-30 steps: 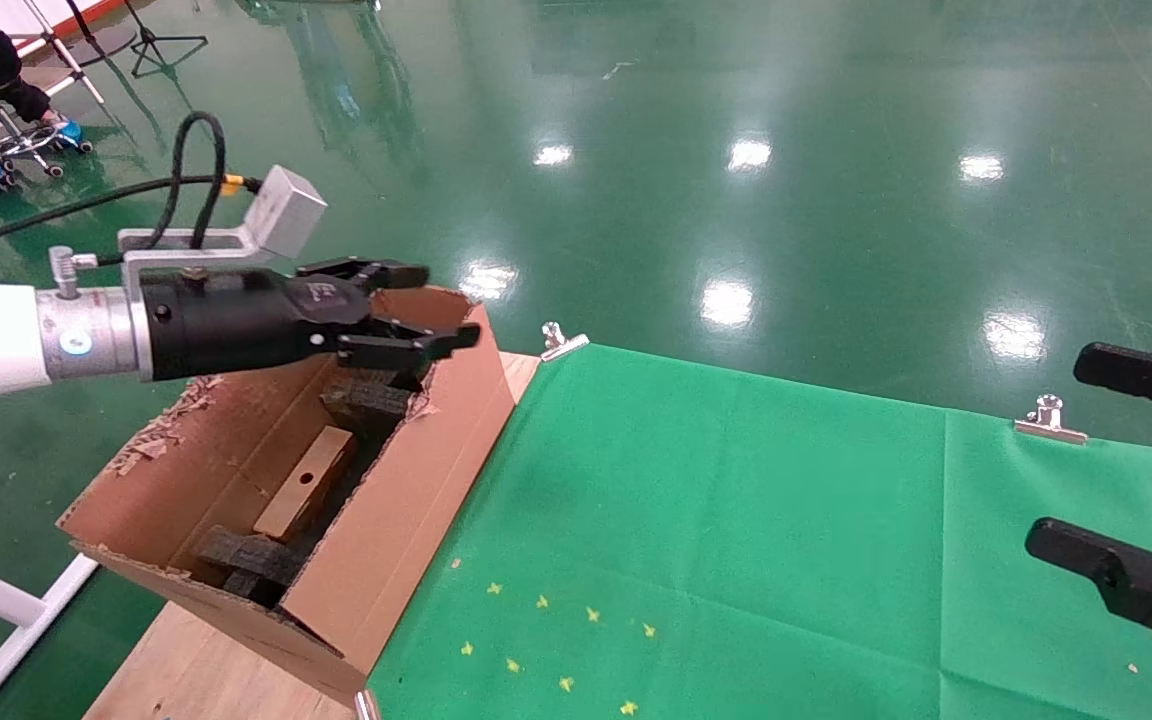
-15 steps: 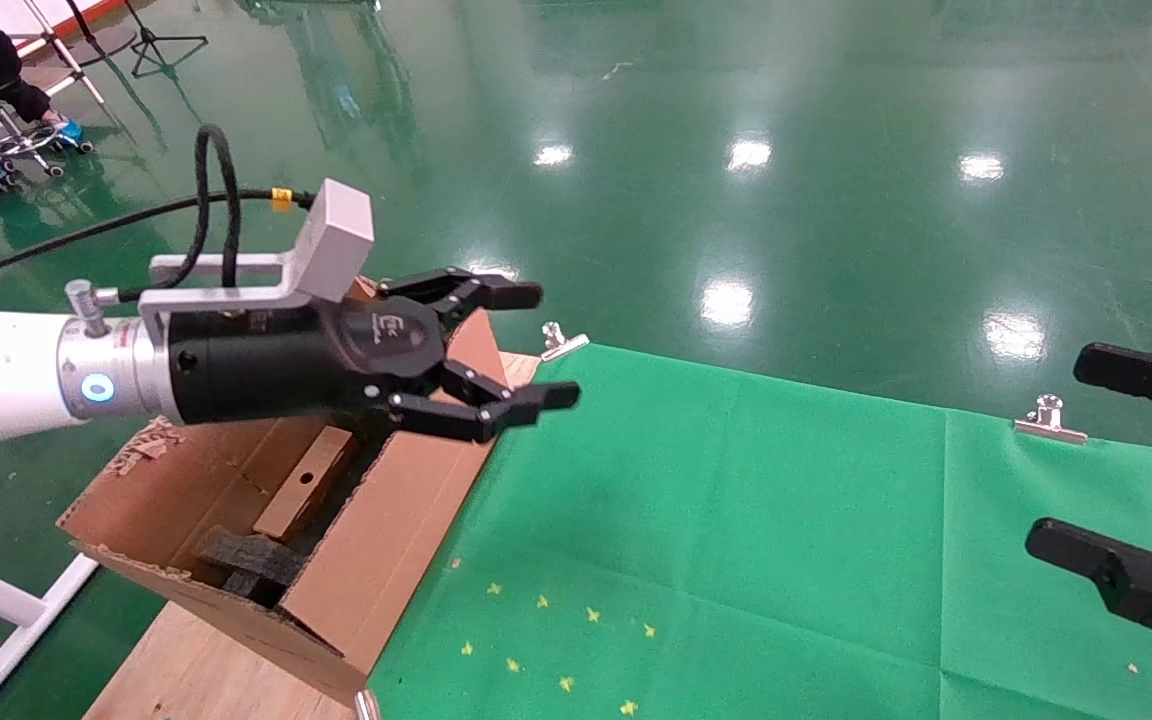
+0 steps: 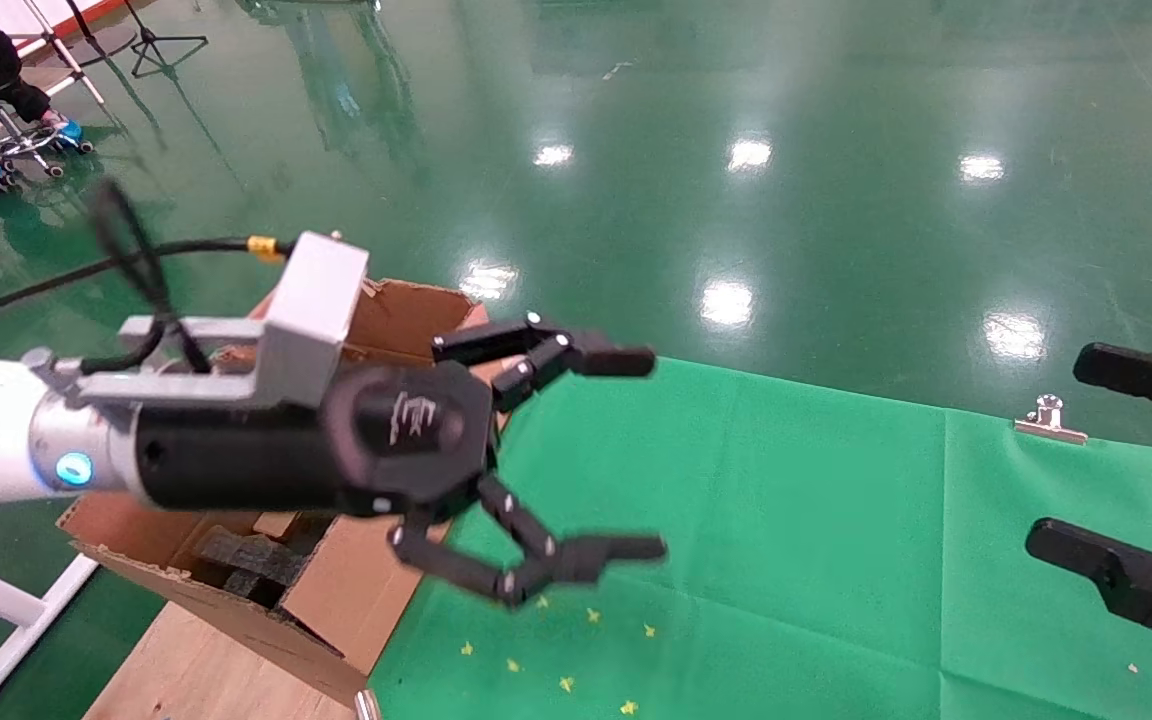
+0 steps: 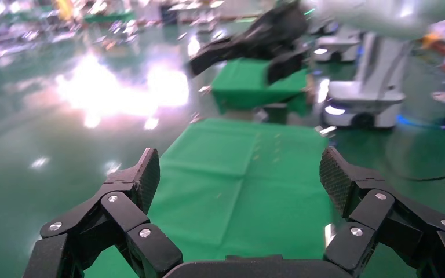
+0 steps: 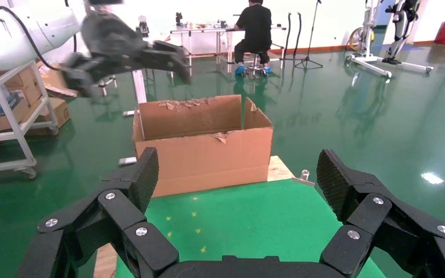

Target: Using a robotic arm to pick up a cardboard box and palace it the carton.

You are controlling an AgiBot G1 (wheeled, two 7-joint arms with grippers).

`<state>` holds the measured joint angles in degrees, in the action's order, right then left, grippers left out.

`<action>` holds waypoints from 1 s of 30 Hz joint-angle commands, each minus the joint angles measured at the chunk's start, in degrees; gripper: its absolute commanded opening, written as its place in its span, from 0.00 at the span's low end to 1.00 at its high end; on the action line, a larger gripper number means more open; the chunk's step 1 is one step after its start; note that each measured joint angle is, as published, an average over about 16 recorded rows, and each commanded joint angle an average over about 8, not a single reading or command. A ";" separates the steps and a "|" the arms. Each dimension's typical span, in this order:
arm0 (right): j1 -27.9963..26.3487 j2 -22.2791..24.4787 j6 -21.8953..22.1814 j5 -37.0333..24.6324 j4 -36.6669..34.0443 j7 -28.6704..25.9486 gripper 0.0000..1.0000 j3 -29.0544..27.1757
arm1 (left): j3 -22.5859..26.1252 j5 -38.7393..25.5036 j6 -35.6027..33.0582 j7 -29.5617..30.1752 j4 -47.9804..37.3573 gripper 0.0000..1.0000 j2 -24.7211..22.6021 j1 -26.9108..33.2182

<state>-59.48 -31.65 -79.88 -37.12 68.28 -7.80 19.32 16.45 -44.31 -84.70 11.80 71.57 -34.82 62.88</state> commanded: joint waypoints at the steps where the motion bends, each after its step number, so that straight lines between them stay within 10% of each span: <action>1: 0.00 0.00 0.00 0.00 0.00 0.00 1.00 0.00 | -0.30 1.76 -0.70 -0.74 1.45 1.00 -0.14 -0.93; 30: 0.01 0.00 0.01 0.01 -0.01 0.00 1.00 0.00 | -0.49 2.64 -1.04 -1.07 2.11 1.00 -0.22 -1.42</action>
<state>-59.47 -31.65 -79.87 -37.11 68.27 -7.80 19.32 15.96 -41.65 -85.74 10.73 73.69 -35.04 61.45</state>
